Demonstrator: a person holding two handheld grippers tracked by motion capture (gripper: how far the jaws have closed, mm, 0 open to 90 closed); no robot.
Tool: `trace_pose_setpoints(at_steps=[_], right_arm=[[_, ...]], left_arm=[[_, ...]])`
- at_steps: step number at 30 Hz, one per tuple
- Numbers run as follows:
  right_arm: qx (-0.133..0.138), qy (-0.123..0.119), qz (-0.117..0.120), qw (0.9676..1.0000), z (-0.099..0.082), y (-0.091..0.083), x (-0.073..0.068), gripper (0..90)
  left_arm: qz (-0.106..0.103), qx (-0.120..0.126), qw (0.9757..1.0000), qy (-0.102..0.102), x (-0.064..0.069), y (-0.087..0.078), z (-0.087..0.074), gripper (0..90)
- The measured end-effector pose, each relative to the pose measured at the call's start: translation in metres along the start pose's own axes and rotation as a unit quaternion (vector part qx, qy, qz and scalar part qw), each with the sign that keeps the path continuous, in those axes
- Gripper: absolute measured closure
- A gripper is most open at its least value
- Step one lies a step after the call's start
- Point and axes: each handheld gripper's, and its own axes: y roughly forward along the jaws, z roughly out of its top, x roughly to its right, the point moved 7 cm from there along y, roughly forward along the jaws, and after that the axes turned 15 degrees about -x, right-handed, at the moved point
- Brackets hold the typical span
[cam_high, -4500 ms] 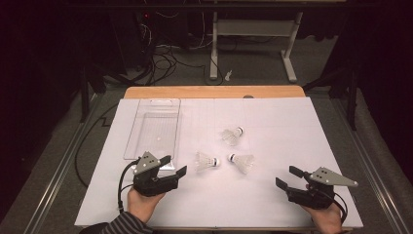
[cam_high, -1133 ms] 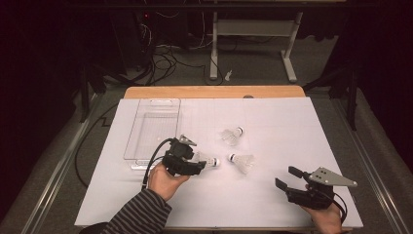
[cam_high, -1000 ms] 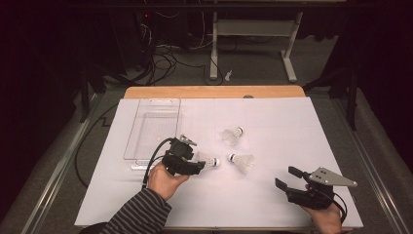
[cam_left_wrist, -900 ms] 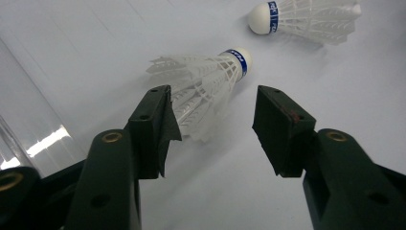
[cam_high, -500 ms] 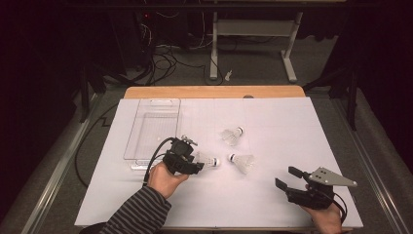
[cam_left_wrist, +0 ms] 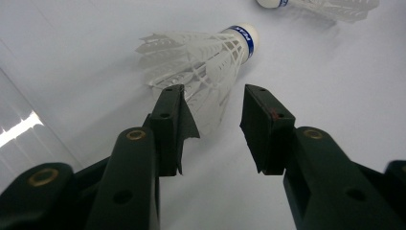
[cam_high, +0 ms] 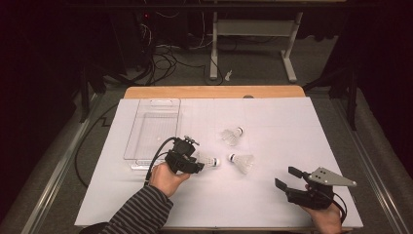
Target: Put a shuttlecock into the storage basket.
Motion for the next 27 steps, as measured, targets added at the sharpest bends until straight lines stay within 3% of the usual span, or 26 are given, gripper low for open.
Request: trace_pose_setpoints(at_steps=[27], right_arm=[[-0.011,0.001,0.000,0.9999,-0.0018,0.0023,0.0003,31.2]], left_arm=[[-0.018,-0.022,0.9996,0.001,-0.0015,0.0096,0.0048,70.5]])
